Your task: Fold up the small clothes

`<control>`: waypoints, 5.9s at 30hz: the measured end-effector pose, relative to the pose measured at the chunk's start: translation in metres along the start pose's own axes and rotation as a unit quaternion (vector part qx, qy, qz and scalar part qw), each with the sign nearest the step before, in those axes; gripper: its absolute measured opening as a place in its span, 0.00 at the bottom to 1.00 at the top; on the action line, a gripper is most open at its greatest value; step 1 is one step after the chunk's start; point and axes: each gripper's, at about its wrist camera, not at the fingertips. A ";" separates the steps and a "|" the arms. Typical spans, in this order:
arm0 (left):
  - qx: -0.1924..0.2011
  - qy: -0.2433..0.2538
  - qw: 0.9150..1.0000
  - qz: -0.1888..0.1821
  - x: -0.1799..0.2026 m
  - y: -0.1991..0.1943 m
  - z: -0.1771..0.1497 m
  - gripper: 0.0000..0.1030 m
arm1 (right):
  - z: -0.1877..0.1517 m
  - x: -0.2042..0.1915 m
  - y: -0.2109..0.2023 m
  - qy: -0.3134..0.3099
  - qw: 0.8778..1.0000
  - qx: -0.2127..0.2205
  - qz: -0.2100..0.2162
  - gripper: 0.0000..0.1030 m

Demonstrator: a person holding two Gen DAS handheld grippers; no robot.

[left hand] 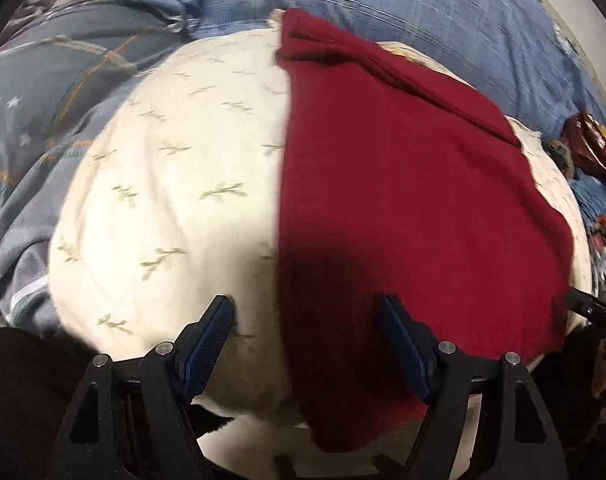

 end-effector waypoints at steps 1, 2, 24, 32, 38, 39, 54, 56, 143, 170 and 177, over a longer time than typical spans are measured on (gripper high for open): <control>-0.004 -0.001 1.000 -0.012 0.002 0.002 0.000 0.70 | -0.001 0.001 -0.001 0.002 1.000 0.001 0.004 0.69; -0.009 -0.002 1.000 -0.024 0.006 0.002 0.000 0.68 | -0.003 0.002 -0.003 0.006 1.000 0.001 0.013 0.69; 0.003 -0.021 1.000 -0.021 -0.002 0.005 -0.004 0.22 | -0.023 -0.015 0.005 -0.040 0.998 0.001 0.056 0.47; 0.027 -0.021 0.998 -0.050 -0.019 -0.040 0.004 0.04 | -0.024 -0.022 -0.014 -0.030 0.993 -0.020 0.113 0.07; 0.005 -0.018 1.000 -0.019 -0.026 -0.027 -0.006 0.05 | -0.031 -0.008 0.001 0.003 0.995 -0.052 0.089 0.13; 0.004 -0.015 1.000 -0.016 -0.024 -0.026 -0.007 0.06 | -0.032 -0.006 0.002 0.013 0.995 -0.051 0.085 0.15; -0.022 0.034 0.999 -0.023 0.003 0.006 -0.011 0.15 | -0.025 -0.016 0.010 0.016 0.993 -0.049 0.109 0.16; -0.025 0.030 0.999 -0.023 0.001 0.006 -0.007 0.09 | -0.022 -0.019 0.006 0.018 0.992 -0.039 0.118 0.11; 0.117 -0.037 0.992 0.035 -0.024 0.178 0.198 0.61 | 0.251 0.011 0.184 0.027 0.996 0.083 0.032 0.33; 0.070 0.016 0.996 0.052 -0.028 0.219 0.184 0.71 | 0.262 -0.103 0.290 -0.046 0.997 0.050 -0.042 0.39; 0.072 0.004 0.996 0.049 -0.032 0.212 0.187 0.71 | 0.249 -0.015 0.211 -0.047 0.982 0.093 -0.159 0.51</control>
Point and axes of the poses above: each gripper's, at about its wrist camera, not at the fingertips, and y roughly the way its jaws point, x to its right, z to its top, and after that the axes turned 14 degrees about x, right-handed
